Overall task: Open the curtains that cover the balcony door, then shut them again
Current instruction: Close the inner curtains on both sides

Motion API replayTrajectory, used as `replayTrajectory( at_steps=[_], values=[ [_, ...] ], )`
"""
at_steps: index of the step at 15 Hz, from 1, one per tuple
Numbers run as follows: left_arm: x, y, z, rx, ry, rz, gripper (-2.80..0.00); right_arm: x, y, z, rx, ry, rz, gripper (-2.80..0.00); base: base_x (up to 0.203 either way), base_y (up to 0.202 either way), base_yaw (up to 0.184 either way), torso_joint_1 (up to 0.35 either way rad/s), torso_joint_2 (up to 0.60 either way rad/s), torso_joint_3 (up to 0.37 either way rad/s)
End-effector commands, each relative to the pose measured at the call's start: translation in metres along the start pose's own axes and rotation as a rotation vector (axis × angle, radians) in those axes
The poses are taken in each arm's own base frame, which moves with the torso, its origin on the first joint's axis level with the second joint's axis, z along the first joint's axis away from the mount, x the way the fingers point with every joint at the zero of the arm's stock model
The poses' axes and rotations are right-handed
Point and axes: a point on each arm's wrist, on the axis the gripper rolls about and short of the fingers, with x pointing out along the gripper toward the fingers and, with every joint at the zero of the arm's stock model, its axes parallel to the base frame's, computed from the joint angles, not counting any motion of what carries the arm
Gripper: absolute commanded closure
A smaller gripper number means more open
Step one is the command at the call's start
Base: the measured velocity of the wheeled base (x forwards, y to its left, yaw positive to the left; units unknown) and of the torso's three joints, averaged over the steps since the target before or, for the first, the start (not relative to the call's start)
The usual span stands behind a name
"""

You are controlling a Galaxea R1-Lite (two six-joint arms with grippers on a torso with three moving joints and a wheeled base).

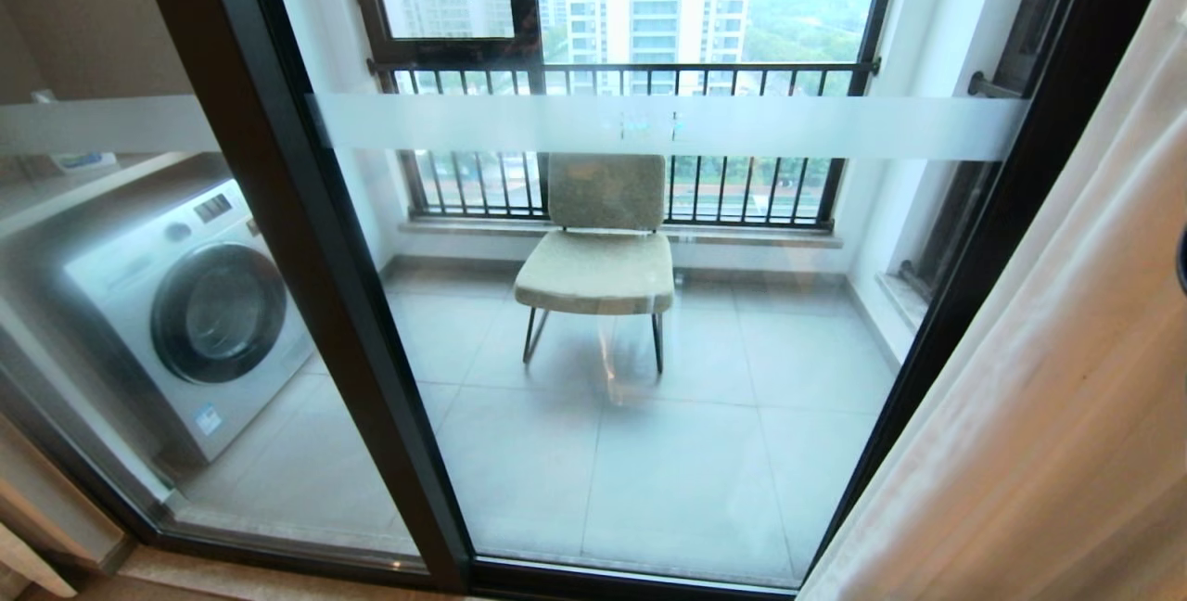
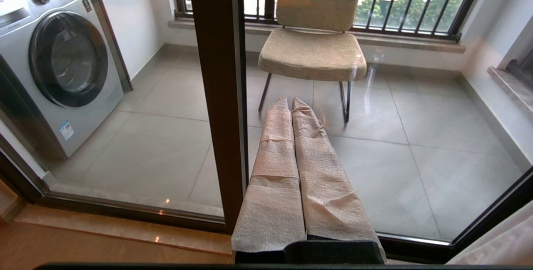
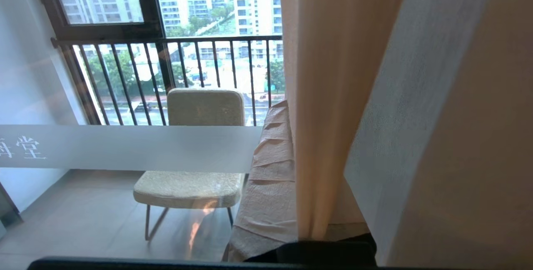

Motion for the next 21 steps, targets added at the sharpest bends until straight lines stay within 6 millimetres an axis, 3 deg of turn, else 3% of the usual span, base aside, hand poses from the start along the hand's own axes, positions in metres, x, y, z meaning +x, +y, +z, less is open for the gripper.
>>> replayTrajectory(
  at_steps=[1,21],
  values=[
    [0.0,0.0,-0.0001,-0.001,0.0,0.0,0.0,0.001,0.0002,0.0023,-0.01,-0.01,0.004,0.0,0.0,0.0,0.0,0.0,0.0,0.0],
    [0.0,0.0,-0.0001,-0.001,0.0,-0.001,0.0,-0.0012,-0.0002,0.0016,-0.061,0.0,-0.011,0.0,0.0,0.0,0.0,0.0,0.0,0.0]
  ],
)
